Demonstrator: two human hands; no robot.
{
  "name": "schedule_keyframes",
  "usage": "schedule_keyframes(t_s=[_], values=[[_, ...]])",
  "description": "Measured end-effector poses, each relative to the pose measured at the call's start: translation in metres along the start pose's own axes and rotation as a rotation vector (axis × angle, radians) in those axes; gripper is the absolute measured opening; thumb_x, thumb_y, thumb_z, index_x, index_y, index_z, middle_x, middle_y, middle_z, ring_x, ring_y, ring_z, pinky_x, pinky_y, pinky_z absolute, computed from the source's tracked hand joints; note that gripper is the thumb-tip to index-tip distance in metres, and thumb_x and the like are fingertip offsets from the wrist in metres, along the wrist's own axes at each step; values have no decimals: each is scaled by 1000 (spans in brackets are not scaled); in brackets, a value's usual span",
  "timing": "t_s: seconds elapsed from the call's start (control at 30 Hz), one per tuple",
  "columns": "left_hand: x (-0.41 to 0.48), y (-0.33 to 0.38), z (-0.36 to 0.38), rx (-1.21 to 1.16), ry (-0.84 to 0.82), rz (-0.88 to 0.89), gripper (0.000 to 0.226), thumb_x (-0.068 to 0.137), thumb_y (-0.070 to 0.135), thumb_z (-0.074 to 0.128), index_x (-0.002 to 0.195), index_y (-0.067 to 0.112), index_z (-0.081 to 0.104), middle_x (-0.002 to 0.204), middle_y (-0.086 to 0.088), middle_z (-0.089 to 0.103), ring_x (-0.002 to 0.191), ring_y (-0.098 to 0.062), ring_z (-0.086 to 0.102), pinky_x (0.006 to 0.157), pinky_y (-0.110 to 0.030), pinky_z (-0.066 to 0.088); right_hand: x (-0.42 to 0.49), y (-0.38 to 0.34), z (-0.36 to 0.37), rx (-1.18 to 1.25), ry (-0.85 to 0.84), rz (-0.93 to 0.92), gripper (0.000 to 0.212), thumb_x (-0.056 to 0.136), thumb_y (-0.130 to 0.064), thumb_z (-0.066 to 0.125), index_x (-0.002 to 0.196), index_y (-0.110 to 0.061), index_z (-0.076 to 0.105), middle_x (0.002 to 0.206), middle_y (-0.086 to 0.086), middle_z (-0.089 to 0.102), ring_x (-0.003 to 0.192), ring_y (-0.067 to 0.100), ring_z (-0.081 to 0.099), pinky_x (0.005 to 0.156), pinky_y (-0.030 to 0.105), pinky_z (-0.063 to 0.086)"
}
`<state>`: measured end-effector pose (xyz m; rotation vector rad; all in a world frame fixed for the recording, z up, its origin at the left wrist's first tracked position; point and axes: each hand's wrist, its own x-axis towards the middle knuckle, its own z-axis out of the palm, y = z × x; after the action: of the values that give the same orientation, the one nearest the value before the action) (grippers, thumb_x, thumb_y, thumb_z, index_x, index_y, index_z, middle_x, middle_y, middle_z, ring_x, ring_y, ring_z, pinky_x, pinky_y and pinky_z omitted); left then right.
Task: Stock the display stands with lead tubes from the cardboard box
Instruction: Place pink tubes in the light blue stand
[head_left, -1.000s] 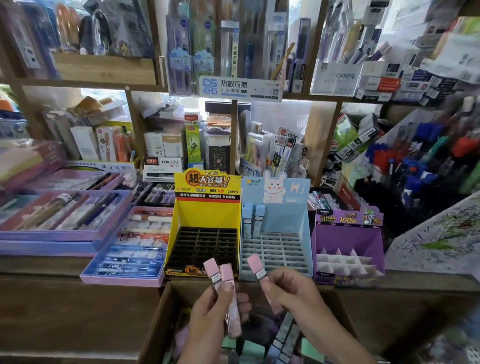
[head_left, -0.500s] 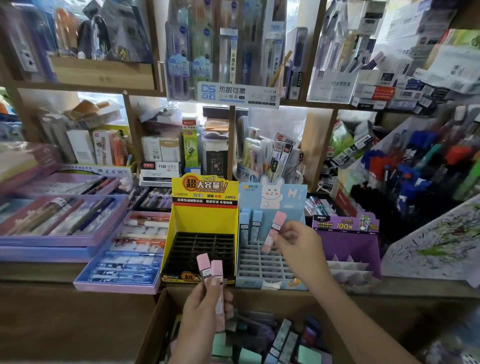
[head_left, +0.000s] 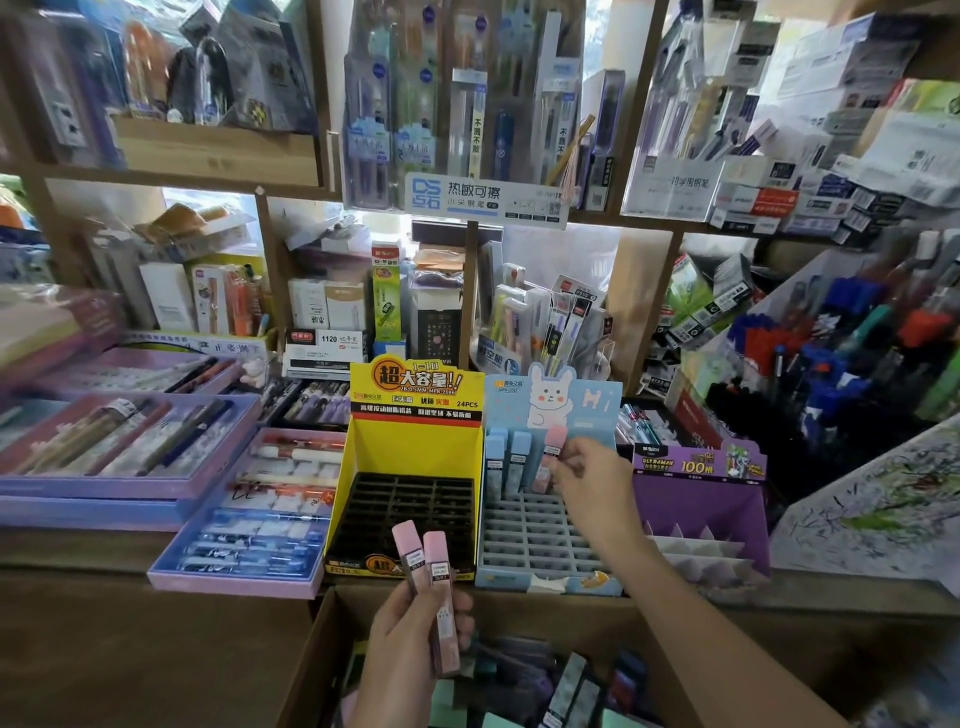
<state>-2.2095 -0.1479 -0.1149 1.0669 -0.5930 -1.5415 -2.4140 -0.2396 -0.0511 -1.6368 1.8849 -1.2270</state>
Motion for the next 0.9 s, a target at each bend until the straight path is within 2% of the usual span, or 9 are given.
schedule_keyframes(t_s=[0.07,0.17,0.23,0.37,0.5,0.6,0.77,0.83,0.9], values=[[-1,1,0,-1,-3,5,15,100,0,52,107,-2,65,68,-21,69,51,-25,61,44,-29,51,2,1,1,-4,-18,-6,11,97,-8,68,86,-12,67,77,3,70,74,14,69,72,34,57],[-2,1,0,-9,-9,9,14,100,0,52,105,-2,65,68,-22,69,49,-25,62,43,-28,51,5,1,2,-71,-46,-30,19,95,-12,71,81,-23,64,73,-9,68,73,8,67,66,25,50],[-1,0,-1,-10,-14,7,15,100,1,52,107,-2,65,69,-22,69,50,-25,62,43,-29,52,8,2,5,-98,-60,-26,18,94,-14,73,81,-23,65,72,-12,66,74,9,67,65,25,47],[1,-3,-3,-5,-26,11,16,100,3,53,112,1,64,76,-24,71,55,-27,65,49,-32,53,10,3,9,-31,-75,39,9,93,-12,74,85,-14,70,76,0,72,75,15,69,72,31,55],[1,-7,-4,14,-33,27,20,99,6,56,117,1,64,85,-27,73,63,-29,67,58,-36,54,9,6,13,-34,-66,57,13,93,-13,74,82,-11,70,72,0,70,71,14,66,68,27,47],[-1,-8,-3,23,-45,37,22,99,8,57,119,3,64,90,-27,75,66,-28,69,59,-36,55,9,6,15,-34,-67,54,12,94,-13,73,85,-7,73,72,1,70,71,15,66,71,27,48],[-3,-7,-2,42,-51,43,19,98,13,60,114,7,67,96,-24,76,69,-26,72,66,-38,55,3,6,13,-66,-50,53,14,96,-12,71,101,0,75,88,10,75,85,22,70,79,33,56],[-4,-7,-2,54,-51,48,20,96,16,62,113,7,68,97,-22,77,71,-26,73,66,-38,55,-3,5,9,-100,-20,45,12,96,-10,69,106,-4,74,89,3,73,85,16,68,74,23,53],[-5,-8,-2,65,-50,51,24,93,20,64,114,9,68,98,-21,77,72,-26,73,65,-37,55,-12,2,4,-69,-6,26,7,96,-11,69,100,-13,73,81,-10,69,76,4,65,63,11,46]])
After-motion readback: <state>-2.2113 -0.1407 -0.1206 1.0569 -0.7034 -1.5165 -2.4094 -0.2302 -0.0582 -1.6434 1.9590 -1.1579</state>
